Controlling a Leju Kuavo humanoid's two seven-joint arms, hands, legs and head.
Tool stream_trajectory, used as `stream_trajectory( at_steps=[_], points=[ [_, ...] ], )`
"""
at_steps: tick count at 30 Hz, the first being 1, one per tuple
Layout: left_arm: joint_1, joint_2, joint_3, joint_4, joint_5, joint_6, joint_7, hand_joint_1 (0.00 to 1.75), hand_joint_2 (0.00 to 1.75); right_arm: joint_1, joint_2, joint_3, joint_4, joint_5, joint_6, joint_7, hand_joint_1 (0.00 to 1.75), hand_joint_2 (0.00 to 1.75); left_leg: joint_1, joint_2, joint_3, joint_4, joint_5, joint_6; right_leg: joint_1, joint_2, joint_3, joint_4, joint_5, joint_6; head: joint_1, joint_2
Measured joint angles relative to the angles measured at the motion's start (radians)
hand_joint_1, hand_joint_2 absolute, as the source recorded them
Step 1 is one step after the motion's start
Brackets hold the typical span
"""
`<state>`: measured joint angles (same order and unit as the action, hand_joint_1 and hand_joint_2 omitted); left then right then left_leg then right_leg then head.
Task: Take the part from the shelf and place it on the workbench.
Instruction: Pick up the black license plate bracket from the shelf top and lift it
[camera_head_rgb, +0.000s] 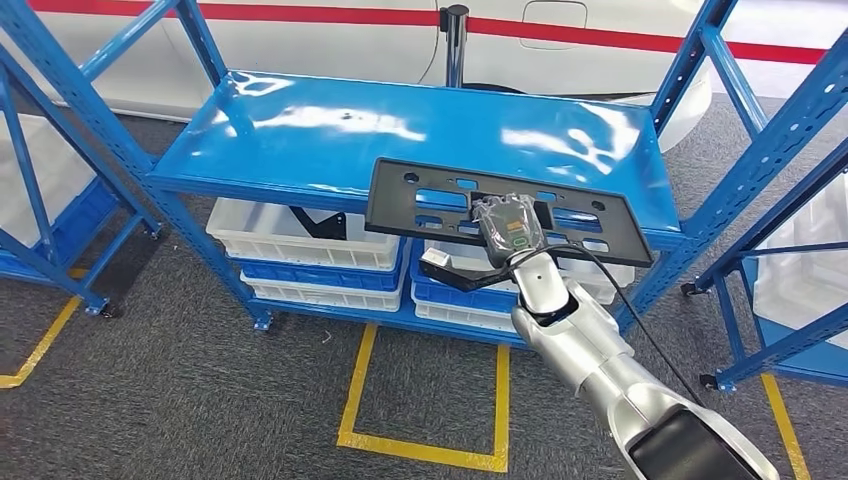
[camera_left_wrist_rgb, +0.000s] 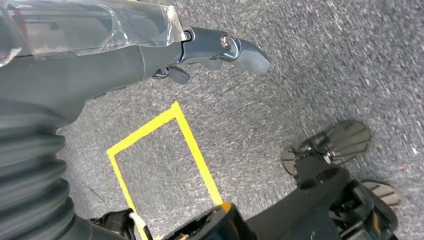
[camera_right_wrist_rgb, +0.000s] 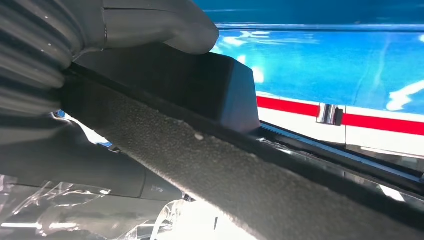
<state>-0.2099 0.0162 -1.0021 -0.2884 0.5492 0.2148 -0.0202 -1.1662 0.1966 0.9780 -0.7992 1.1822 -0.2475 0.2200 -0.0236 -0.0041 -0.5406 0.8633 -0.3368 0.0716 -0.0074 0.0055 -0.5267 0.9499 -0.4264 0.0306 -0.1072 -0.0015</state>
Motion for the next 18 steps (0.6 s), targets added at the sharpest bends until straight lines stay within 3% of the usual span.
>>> stream_trajectory(
  at_steps=[2,4,5,7,9,10,11,12,13,14,16,18],
  points=[
    [-0.002,-0.001,0.0,0.0,0.0,0.001,0.0,0.0,1.75,-0.002,0.003,0.0,0.0,0.0,0.002,0.0,1.75,1.75,0.0,0.001,-0.007,0.002,0.008,-0.009,0.005,0.0,0.037,-0.069,0.012,-0.008,0.0,0.0],
    [-0.004,-0.001,0.0,0.0,0.0,0.002,0.0,0.0,1.75,-0.004,0.004,0.0,0.0,0.0,0.004,0.001,1.75,1.75,0.001,-0.001,-0.014,0.005,0.014,-0.021,0.002,-0.002,0.031,-0.073,0.022,-0.014,0.0,0.0],
    [-0.003,0.0,0.0,0.0,0.0,0.002,0.0,0.0,1.75,-0.006,0.005,0.0,0.0,0.001,0.005,0.001,1.75,1.75,0.0,-0.002,-0.022,0.016,0.003,-0.027,0.0,-0.004,0.026,-0.076,0.029,-0.018,0.0,0.0],
    [-0.003,0.0,0.0,0.0,0.0,0.003,0.0,0.0,1.75,-0.012,0.007,0.0,0.0,0.002,0.008,0.002,1.75,1.75,0.006,-0.002,-0.061,0.106,-0.071,-0.043,-0.004,-0.009,0.011,-0.08,0.045,-0.025,-0.001,0.0],
    [-0.004,-0.001,0.0,0.0,0.0,0.003,0.0,0.0,1.75,-0.018,0.008,0.0,-0.001,0.003,0.011,0.003,1.75,1.75,0.015,-0.001,-0.117,0.27,-0.169,-0.057,-0.002,-0.011,-0.009,-0.078,0.06,-0.026,0.0,0.0],
    [-0.004,-0.001,0.0,0.0,-0.001,0.003,0.0,0.0,1.75,-0.02,0.007,0.0,-0.001,0.003,0.013,0.003,1.75,1.75,0.017,-0.001,-0.134,0.334,-0.195,-0.06,-0.001,-0.011,-0.019,-0.076,0.067,-0.025,0.0,0.0],
    [-0.004,-0.001,0.0,0.0,-0.001,0.003,0.0,0.0,1.75,-0.021,0.006,0.0,-0.001,0.003,0.015,0.003,1.75,1.75,0.019,-0.001,-0.134,0.363,-0.198,-0.061,-0.001,-0.011,-0.029,-0.075,0.074,-0.025,0.0,0.0],
    [-0.004,-0.001,0.0,0.0,-0.001,0.003,0.0,0.0,1.75,-0.022,0.006,0.0,-0.001,0.003,0.017,0.003,1.75,1.75,0.019,-0.001,-0.113,0.348,-0.179,-0.061,-0.001,-0.012,-0.038,-0.074,0.081,-0.024,0.0,0.0],
    [-0.004,-0.001,0.001,0.0,-0.002,0.003,0.0,0.0,1.75,-0.024,0.006,0.0,-0.002,0.003,0.02,0.002,1.75,1.75,0.019,-0.001,-0.072,0.292,-0.148,-0.06,-0.002,-0.011,-0.046,-0.073,0.088,-0.022,0.0,0.0],
    [-0.005,-0.001,0.002,0.0,-0.003,0.003,0.0,0.0,1.75,-0.028,0.006,0.0,-0.004,0.004,0.021,0.002,1.75,1.75,0.02,-0.002,-0.019,0.212,-0.119,-0.057,-0.003,-0.011,-0.053,-0.073,0.095,-0.019,0.0,0.0],
    [-0.009,-0.001,0.005,0.0,-0.006,0.003,0.0,0.0,1.75,-0.041,0.005,0.0,-0.01,0.006,0.026,0.002,1.75,1.75,0.015,-0.004,0.073,0.056,-0.091,-0.047,-0.004,-0.009,-0.064,-0.075,0.111,-0.01,0.0,0.0],
    [-0.011,-0.001,0.009,0.0,-0.008,0.002,0.0,0.0,1.75,-0.053,0.002,0.0,-0.016,0.009,0.032,0.002,1.75,1.75,0.007,-0.006,0.095,-0.002,-0.087,-0.035,-0.006,-0.009,-0.075,-0.079,0.13,0.0,0.0,0.0]
  ],
)
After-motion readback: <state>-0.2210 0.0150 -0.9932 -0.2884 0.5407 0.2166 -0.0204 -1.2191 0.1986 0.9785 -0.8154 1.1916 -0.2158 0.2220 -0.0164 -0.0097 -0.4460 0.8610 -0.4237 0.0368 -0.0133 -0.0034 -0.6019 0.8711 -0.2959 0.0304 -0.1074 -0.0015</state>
